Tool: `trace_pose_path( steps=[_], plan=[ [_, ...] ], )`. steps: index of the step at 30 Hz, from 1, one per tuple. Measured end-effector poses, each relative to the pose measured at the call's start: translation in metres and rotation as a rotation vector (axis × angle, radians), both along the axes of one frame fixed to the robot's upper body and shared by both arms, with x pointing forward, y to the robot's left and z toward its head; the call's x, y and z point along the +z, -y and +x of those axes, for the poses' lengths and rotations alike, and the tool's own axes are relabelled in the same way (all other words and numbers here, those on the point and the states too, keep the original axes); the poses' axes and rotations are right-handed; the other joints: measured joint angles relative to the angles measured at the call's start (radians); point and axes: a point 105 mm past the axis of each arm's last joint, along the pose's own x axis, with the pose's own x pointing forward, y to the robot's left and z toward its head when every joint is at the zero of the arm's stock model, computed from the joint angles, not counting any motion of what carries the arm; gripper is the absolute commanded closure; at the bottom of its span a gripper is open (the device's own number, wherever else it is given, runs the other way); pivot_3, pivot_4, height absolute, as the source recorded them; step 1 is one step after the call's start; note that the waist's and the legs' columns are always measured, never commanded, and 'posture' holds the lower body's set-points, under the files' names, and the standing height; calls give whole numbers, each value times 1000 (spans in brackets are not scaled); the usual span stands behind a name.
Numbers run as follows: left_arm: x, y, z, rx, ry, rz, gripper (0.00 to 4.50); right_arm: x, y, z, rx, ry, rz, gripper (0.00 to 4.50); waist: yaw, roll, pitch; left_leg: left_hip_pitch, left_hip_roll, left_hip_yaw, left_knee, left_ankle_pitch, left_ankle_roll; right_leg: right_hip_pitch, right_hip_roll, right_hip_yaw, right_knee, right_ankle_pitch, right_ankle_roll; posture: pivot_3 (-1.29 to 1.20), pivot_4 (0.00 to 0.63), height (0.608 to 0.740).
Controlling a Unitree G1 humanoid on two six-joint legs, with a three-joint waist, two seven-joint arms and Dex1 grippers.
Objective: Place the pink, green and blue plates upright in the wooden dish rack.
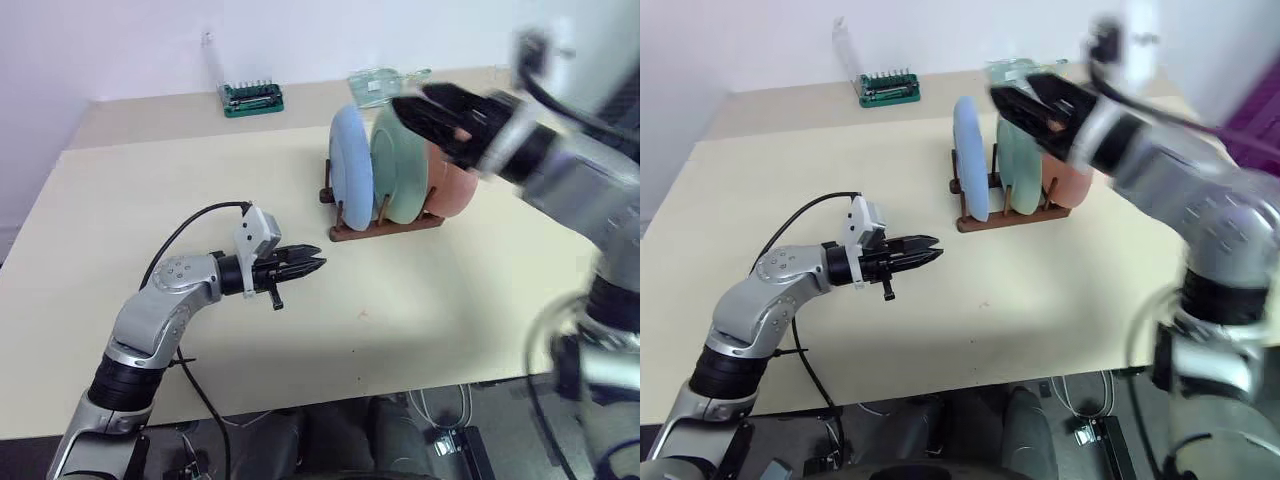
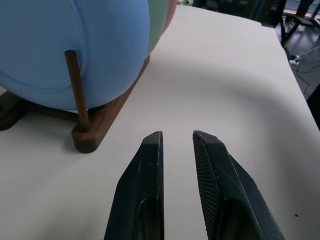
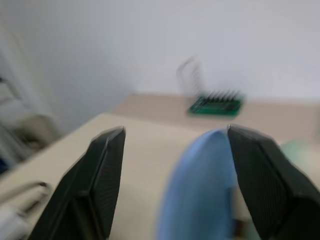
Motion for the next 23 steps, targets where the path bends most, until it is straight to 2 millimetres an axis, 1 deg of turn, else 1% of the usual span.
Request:
trace_pose_path(
  steps=[1, 4, 6, 9, 11, 13, 15, 20, 23],
  plan=[
    [0, -2, 1, 12, 1, 1, 3558, -17, 22, -11, -37, -8, -68, 1226, 10, 0, 0, 0, 0, -1, 0, 0, 0, 1, 0, 0, 0, 0, 0, 0, 150, 740],
    [-4, -25, 13, 119, -11, 0, 3558, -81, 69, -30, -136, -170, -258, 1226, 10, 1, 0, 3, 0, 6, 1, -1, 1, 1, -1, 2, 0, 1, 1, 0, 150, 740],
    [-5, -35, 22, 188, -2, -14, 3558, -102, 81, -37, -140, -208, -318, 1226, -5, 2, -1, 7, 1, 8, 2, -1, 1, 4, 0, 3, 0, 2, 3, 0, 150, 740],
    [-13, -43, 29, 244, -25, -9, 3558, -108, 90, -41, -132, -176, -381, 1226, -7, 1, 0, 16, 4, 9, 0, -3, 5, 12, 1, 3, -1, 1, 3, 0, 150, 740],
    [-18, -48, 30, 258, -25, 8, 3558, -110, 100, -36, -170, -155, -424, 1226, -5, 1, 0, 17, 4, 8, 0, -3, 5, 13, 1, 3, -2, 1, 3, 0, 150, 740],
    [-21, -56, 28, 267, -28, 23, 3558, -119, 113, -28, -221, -162, -455, 1226, -3, 0, 0, 17, 3, 8, 0, -2, 2, 14, 1, 3, -5, 1, 3, 0, 150, 740],
    [-22, -61, 26, 270, -32, 31, 3558, -125, 120, -23, -245, -173, -453, 1226, -1, 0, 0, 16, 3, 8, -1, -2, 2, 14, 1, 2, -7, 2, 3, 0, 150, 740],
    [-28, -65, 21, 261, -48, 50, 3558, -128, 119, -16, -228, -146, -481, 1226, 0, 0, 0, 15, 3, 7, -2, -2, 2, 15, 1, 1, -10, 2, 3, 0, 150, 740],
    [-26, -63, 20, 257, -39, 49, 3558, -129, 116, -12, -213, -140, -479, 1226, -1, 0, 0, 15, 3, 7, -2, -2, 2, 15, 1, 1, -10, 2, 3, 0, 150, 740]
  ],
)
